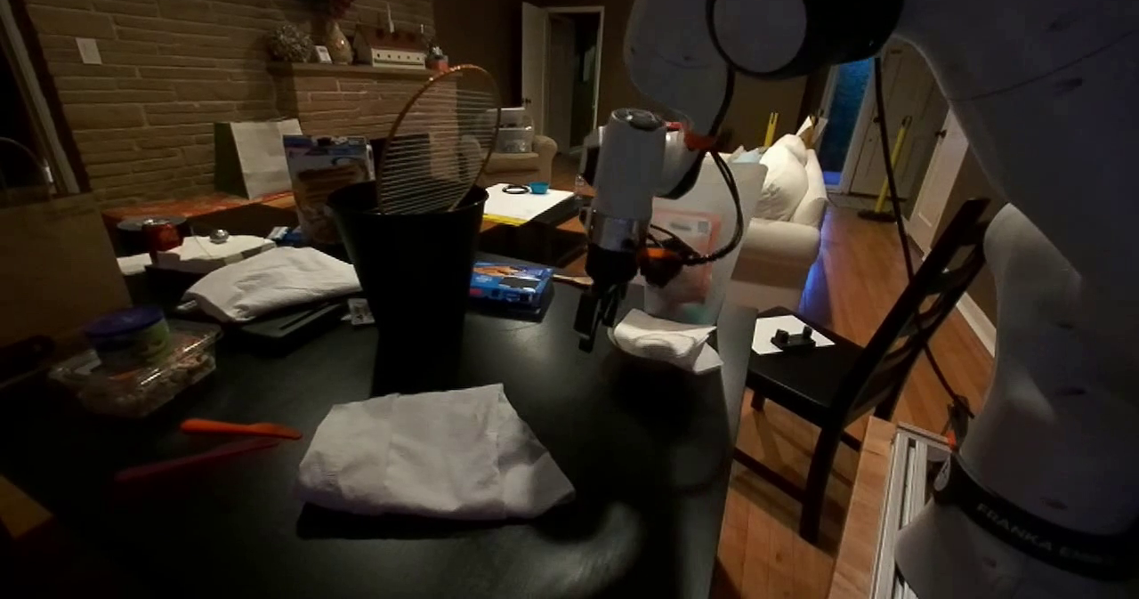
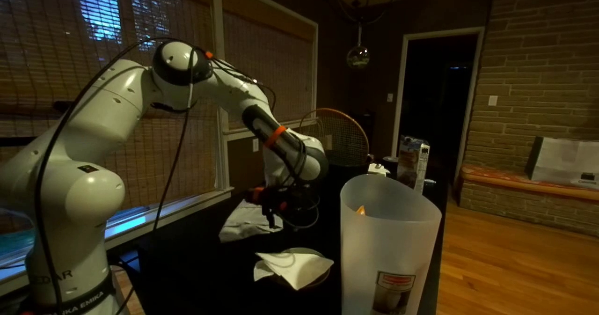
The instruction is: Unfold the white bed sheet
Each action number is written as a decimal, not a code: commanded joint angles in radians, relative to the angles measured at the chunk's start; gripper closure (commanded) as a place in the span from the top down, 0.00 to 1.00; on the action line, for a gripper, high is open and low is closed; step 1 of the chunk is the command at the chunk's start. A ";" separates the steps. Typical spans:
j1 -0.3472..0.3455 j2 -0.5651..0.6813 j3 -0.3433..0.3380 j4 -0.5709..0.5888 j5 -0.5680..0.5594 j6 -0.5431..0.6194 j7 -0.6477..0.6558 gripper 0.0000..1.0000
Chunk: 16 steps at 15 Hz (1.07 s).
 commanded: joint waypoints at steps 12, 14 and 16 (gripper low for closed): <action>-0.203 -0.006 0.377 0.134 -0.047 -0.054 0.029 1.00; -0.229 -0.009 0.429 0.133 -0.034 -0.112 0.021 1.00; -0.246 0.004 0.450 0.149 -0.018 -0.155 0.020 0.99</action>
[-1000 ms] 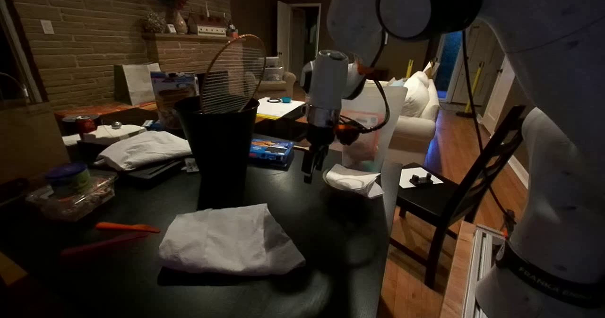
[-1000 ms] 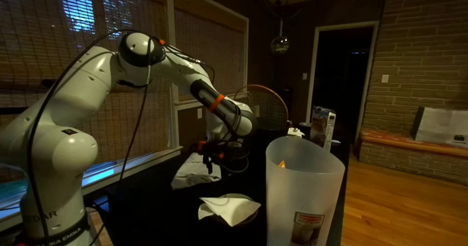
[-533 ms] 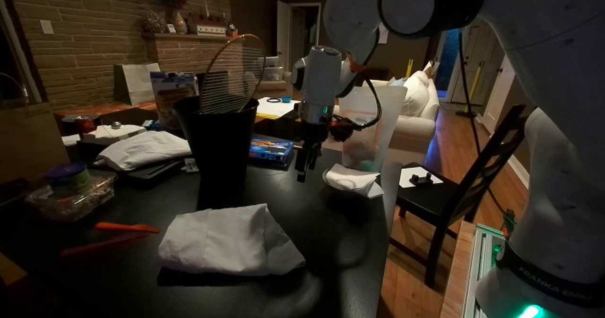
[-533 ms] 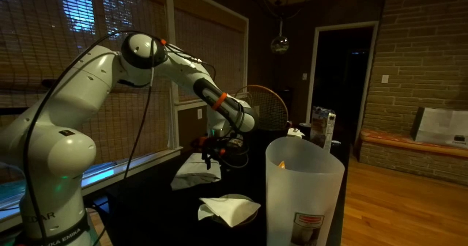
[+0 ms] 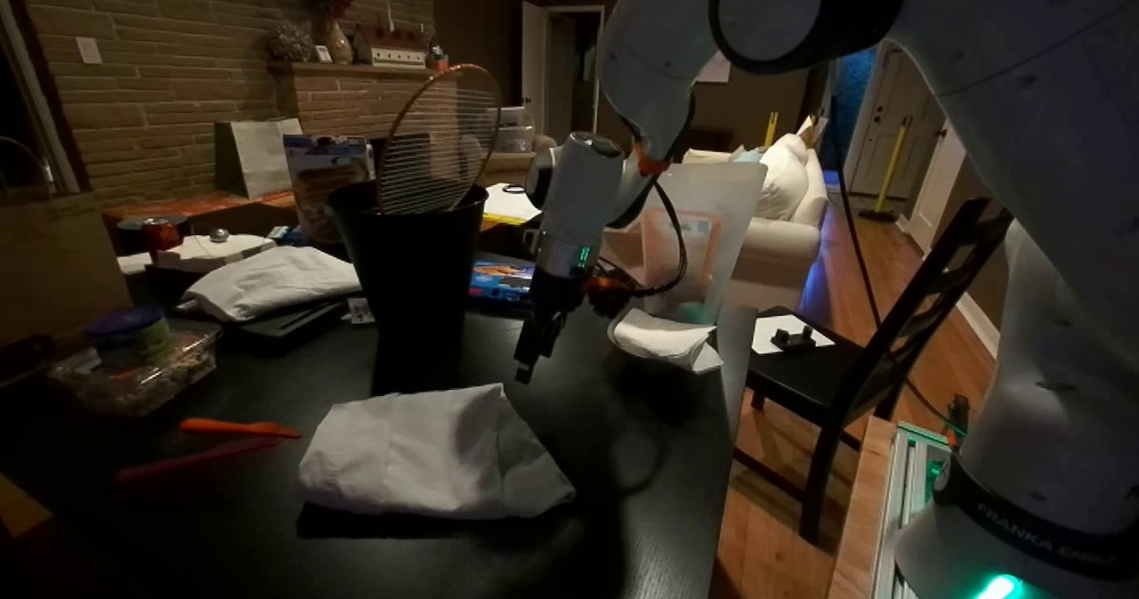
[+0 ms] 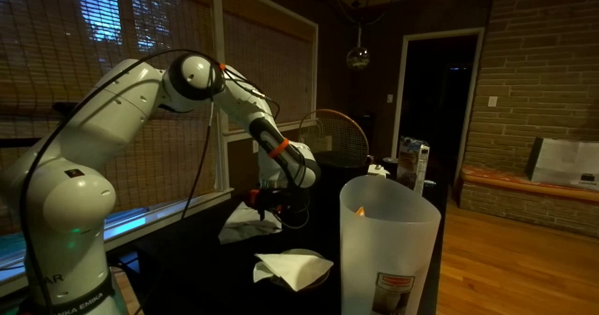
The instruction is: Unfold the white bed sheet
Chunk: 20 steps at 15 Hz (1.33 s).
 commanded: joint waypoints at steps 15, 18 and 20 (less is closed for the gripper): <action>-0.212 0.209 0.137 0.201 0.221 0.128 -0.163 0.63; -0.218 0.223 0.143 0.217 0.234 0.109 -0.187 0.63; -0.214 0.224 0.140 0.228 0.236 0.098 -0.190 0.69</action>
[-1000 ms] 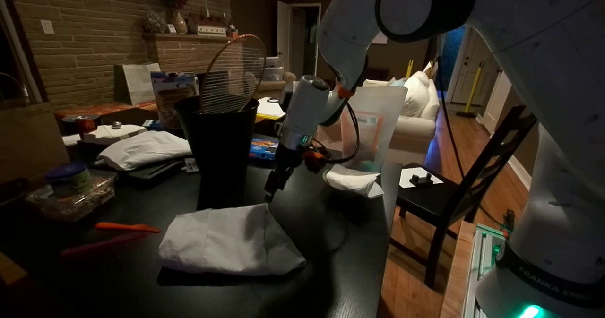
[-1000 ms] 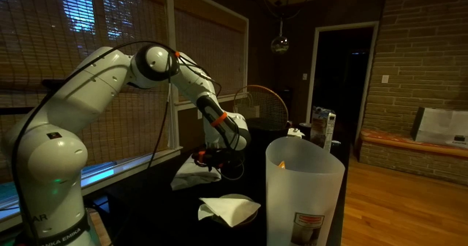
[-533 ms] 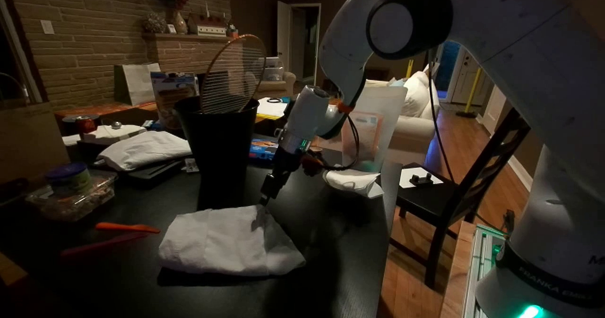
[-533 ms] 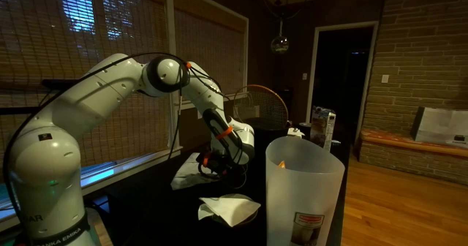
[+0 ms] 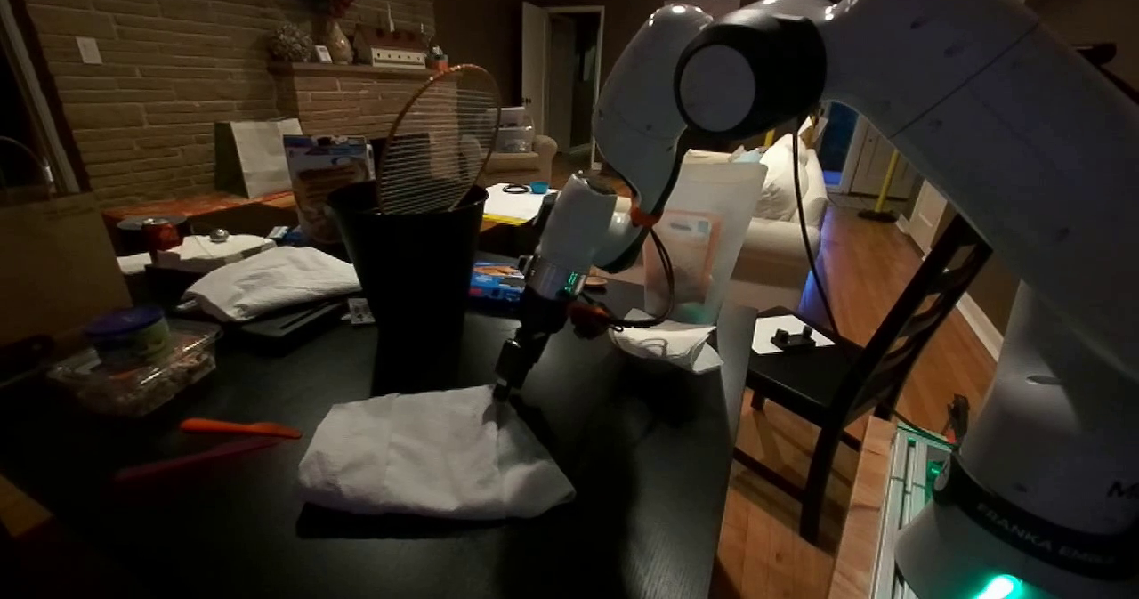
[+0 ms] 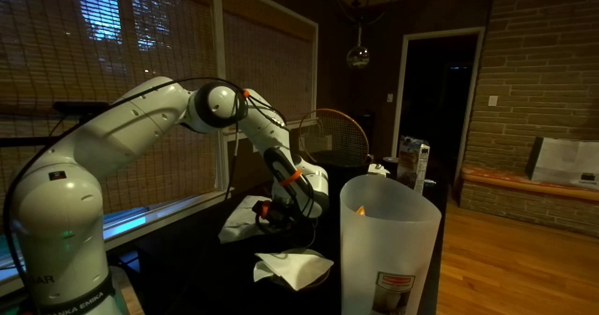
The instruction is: Unfold the white bed sheet
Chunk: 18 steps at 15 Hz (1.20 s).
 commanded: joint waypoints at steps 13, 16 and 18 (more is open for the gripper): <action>0.010 0.117 -0.021 0.169 0.060 0.063 0.026 0.01; 0.017 0.110 -0.027 0.166 0.047 0.096 0.040 0.00; 0.015 0.087 -0.019 0.155 0.040 0.131 0.026 0.01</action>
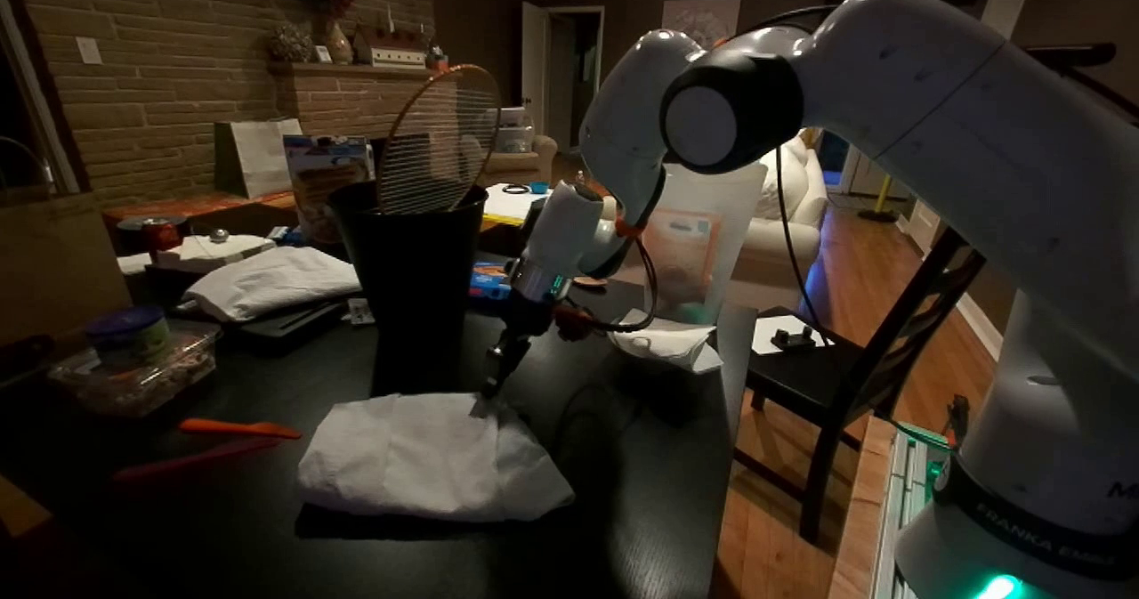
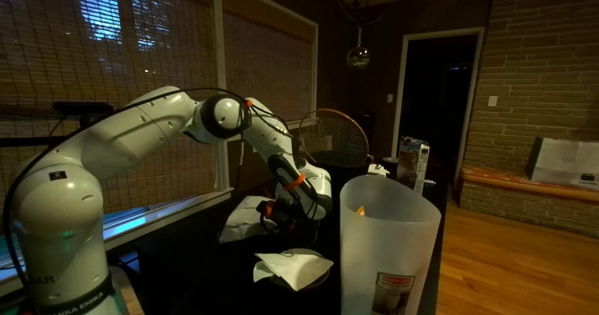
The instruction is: Unfold the white bed sheet
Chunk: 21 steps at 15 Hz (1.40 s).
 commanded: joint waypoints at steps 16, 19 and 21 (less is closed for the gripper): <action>0.100 -0.566 0.105 -0.247 -0.210 0.088 -0.306 0.02; 0.110 -0.574 0.111 -0.268 -0.215 0.086 -0.311 0.02; 0.103 -0.574 0.109 -0.272 -0.215 0.086 -0.318 0.02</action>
